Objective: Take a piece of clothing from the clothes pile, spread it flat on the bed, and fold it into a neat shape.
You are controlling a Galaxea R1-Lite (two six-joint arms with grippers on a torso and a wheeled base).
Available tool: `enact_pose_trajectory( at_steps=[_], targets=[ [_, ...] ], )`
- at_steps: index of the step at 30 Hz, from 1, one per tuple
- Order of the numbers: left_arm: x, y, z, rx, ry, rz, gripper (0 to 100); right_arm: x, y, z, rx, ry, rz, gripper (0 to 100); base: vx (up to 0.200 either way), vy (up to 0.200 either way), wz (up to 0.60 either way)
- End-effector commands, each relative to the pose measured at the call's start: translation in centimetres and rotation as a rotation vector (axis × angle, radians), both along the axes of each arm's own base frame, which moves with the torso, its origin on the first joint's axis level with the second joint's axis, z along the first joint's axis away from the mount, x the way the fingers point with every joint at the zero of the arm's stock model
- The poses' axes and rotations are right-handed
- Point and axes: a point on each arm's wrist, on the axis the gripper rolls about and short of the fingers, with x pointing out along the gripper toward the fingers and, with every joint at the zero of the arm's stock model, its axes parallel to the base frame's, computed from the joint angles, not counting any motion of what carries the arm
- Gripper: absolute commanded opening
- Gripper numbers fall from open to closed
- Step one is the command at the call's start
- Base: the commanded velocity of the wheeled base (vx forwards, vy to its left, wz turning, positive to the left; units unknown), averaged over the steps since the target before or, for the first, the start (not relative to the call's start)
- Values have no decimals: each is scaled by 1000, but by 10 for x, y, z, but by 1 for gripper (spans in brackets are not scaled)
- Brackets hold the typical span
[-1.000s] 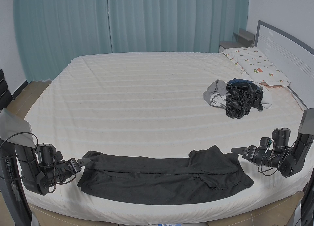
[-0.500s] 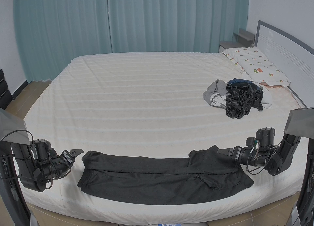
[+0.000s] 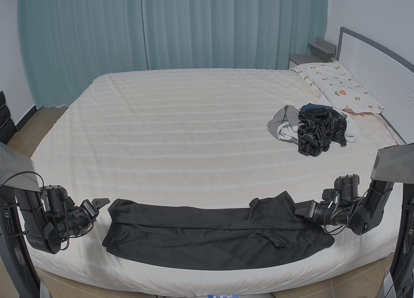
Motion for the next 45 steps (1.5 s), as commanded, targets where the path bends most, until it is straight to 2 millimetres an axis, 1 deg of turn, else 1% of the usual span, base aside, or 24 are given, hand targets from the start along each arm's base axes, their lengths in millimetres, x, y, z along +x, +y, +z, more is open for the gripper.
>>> enact_pose_trajectory(
  at_steps=[1, 3, 6, 13, 17, 18, 23, 25, 27, 29, 30, 32, 33, 35, 37, 38, 41, 45],
  targets=[
    [-1, 0, -1, -1, 8, 2, 100, -14, -5, 14, 2, -25, -11, 0, 0, 0, 0],
    [-1, 0, -1, -2, 6, 1, 100, -19, -7, 18, 3, -32, -12, 0, 0, 0, 0],
    [-4, -1, -2, -1, 16, -1, 100, -28, -14, 24, 6, -29, -28, 0, 0, 0, 0],
    [-7, -1, -1, -2, 23, -2, 100, -41, -15, 18, -3, 19, -25, 0, 0, 0, 0],
    [-8, -2, 1, -3, 20, -3, 100, -43, -16, 16, -16, 24, -18, 0, 0, 0, 0],
    [-9, -2, 3, -2, 15, -3, 100, -44, -17, 16, -16, 27, -21, 100, 0, 0, 0],
    [-13, -4, 14, -2, -15, -4, 100, -48, -22, 19, -11, 26, -45, 100, 0, 0, 0],
    [-12, -9, 19, -3, -30, -17, 100, -50, -22, 30, -6, -7, -61, 100, 0, 0, 0],
    [-12, -16, 18, -11, -23, -25, 100, -55, -22, 39, 10, -15, -96, 100, 0, 0, 0],
    [-12, -20, 18, -10, -20, -33, 100, -57, -20, 43, 20, -19, -114, 100, 0, 0, 0],
    [-11, -25, 16, -2, -8, -37, 100, -61, -17, 48, 37, -12, -154, 100, 0, 0, 0],
    [-11, -25, 16, -2, -8, -37, 100, -61, -17, 48, 37, -12, -154, 100, 0, 0, 0],
    [-10, -38, 13, 43, 3, -21, 100, -69, -4, 55, 94, 18, -245, 100, 0, 0, 0],
    [-9, -47, 6, 76, 26, -5, 100, -73, 7, 55, 131, 50, -310, 100, 0, 0, 0],
    [-8, -51, 4, 85, 29, 3, 100, -74, 11, 54, 140, 60, -328, 100, 0, 0, 0],
    [-6, -58, 0, 96, 40, 23, 100, -76, 18, 52, 148, 78, -363, 100, 0, 0, 0],
    [-1, -65, -6, 113, 49, 53, 100, -79, 28, 48, 149, 98, -375, 100, 0, 0, 0],
    [0, -71, -12, 127, 62, 49, 100, -77, 33, 44, 167, 122, -383, 100, 0, 0, 0]
  ],
)
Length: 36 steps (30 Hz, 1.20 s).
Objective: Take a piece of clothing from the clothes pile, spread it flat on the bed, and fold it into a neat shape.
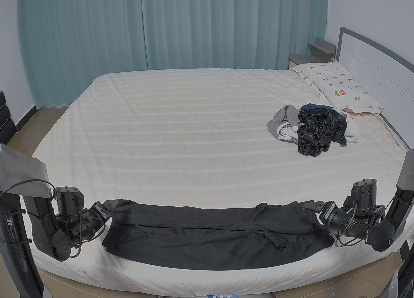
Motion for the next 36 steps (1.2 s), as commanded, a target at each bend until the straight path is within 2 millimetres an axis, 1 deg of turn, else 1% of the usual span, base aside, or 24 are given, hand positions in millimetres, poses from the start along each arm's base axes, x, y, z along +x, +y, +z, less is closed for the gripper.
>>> enact_pose_trajectory(
  at_steps=[1, 3, 6, 10, 11, 16, 21, 27, 33, 34, 36],
  targets=[
    [4, -16, -17, 11, 44, -30, 100, -3, 14, -5, 12, 27, 22, 100, 0, 0, 0],
    [4, -16, -17, 11, 44, -30, 100, -3, 14, -5, 12, 27, 22, 100, 0, 0, 0],
    [10, -17, -15, 16, 18, -7, 100, -5, 23, -12, -11, 46, 40, 100, 0, 0, 0],
    [12, -17, -14, 11, 7, 5, 100, -1, 28, -15, -31, 43, 30, 100, 0, 0, 0],
    [12, -17, -12, 17, 0, 15, 0, 0, 29, -16, -35, 43, 27, 100, 0, 0, 0],
    [11, -16, -7, 50, -20, 65, 0, 2, 29, -22, -41, 60, 27, 100, 0, 0, 0],
    [11, -16, 2, 48, -49, 73, 0, 8, 36, -28, -41, 68, 35, 100, 0, 0, 0],
    [12, -16, 2, 48, -49, 73, 0, 13, 42, -37, -57, 87, 23, 100, 0, 0, 0],
    [13, -15, 3, 47, -56, 75, 0, 20, 44, -35, -65, 60, -3, 100, 0, 0, 0],
    [12, -15, 3, 47, -55, 75, 0, 20, 44, -35, -71, 59, -10, 0, 0, 0, 0],
    [12, -15, 3, 48, -55, 72, 0, 23, 44, -37, -87, 53, -29, 0, 0, 0, 0]
  ],
)
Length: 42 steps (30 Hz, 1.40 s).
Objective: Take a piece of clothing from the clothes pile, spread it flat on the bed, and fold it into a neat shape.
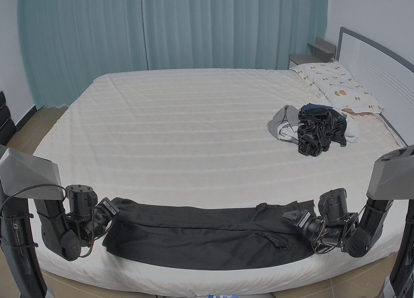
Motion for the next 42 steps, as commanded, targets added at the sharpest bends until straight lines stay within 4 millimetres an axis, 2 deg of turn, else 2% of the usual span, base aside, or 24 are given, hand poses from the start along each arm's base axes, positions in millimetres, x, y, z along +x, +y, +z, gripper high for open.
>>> enact_pose_trajectory(
  at_steps=[1, 10, 11, 19, 20, 25, 31, 37, 42],
  targets=[
    [0, 0, 1, 0, -3, -1, 0, 3, 1, -4, -13, 1, -12, 0, 0, 0, 0],
    [2, 1, 3, 6, -13, -5, 0, 9, -4, 0, -19, -12, -37, 0, 0, 0, 0],
    [3, 2, 4, 9, -20, -7, 0, 19, -6, 7, -7, -42, -56, 0, 0, 0, 0],
    [13, 0, 14, 16, -56, -19, 0, 44, -15, 33, 32, -156, -109, 0, 0, 0, 0],
    [20, 2, 15, 19, -56, -13, 0, 50, -14, 39, 44, -185, -108, 0, 0, 0, 0],
    [39, 13, 19, 14, -74, 30, 0, 66, -13, 46, 66, -238, -113, 0, 0, 0, 0],
    [47, 20, 27, 8, -117, 56, 0, 77, -10, 58, 85, -297, -106, 0, 0, 0, 0],
    [49, 22, 33, -44, -147, 90, 0, 82, -9, 56, 76, -311, -98, 0, 0, 0, 0],
    [46, 26, 32, -50, -141, 101, 0, 72, -12, 48, 35, -301, -75, 0, 0, 0, 0]
  ],
)
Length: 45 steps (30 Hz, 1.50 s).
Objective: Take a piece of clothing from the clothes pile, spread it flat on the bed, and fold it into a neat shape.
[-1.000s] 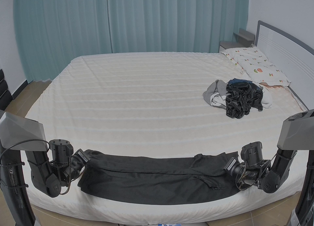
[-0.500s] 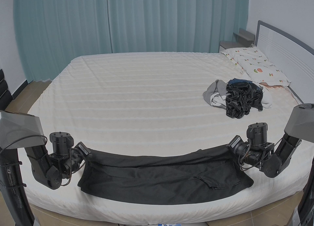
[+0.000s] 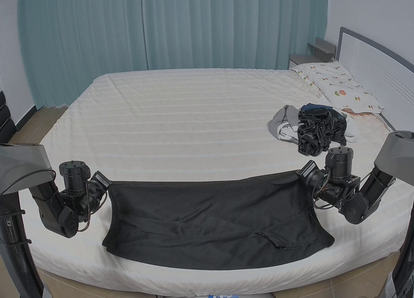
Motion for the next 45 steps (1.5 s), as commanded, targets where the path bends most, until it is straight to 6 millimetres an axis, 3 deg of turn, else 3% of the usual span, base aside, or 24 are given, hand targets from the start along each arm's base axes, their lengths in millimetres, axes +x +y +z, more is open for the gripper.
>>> enact_pose_trajectory(
  at_steps=[1, 8, 12, 15, 22, 26, 32, 40, 45],
  targets=[
    [-2, 4, 1, -2, -2, 9, 0, -6, -2, -6, -18, 19, 5, 0, 0, 0, 0],
    [-17, 7, -6, 44, 60, -49, 0, -25, -10, -19, -72, 75, 48, 0, 0, 0, 0],
    [-13, 11, -5, 56, 48, -45, 0, -22, -13, -16, -61, 47, 48, 0, 0, 0, 0],
    [-5, 11, -2, 61, 21, -45, 0, -15, -14, -13, -52, 26, 53, 0, 0, 0, 0],
    [23, 11, -4, 57, -37, -29, 0, 26, -15, -13, -31, -62, 25, 0, 0, 0, 0],
    [26, 11, -4, 44, -46, -18, 0, 31, -12, -15, -29, -92, 29, 0, 0, 0, 0],
    [22, 11, -9, 47, -22, -21, 0, 24, -12, -24, -50, -52, 41, 0, 0, 0, 0],
    [-17, 12, -22, 184, 112, -104, 0, -12, -22, -30, -128, 36, 75, 0, 0, 0, 0],
    [-37, 12, -33, 291, 187, -168, 0, -32, -21, -45, -185, 118, 120, 0, 0, 0, 0]
  ],
)
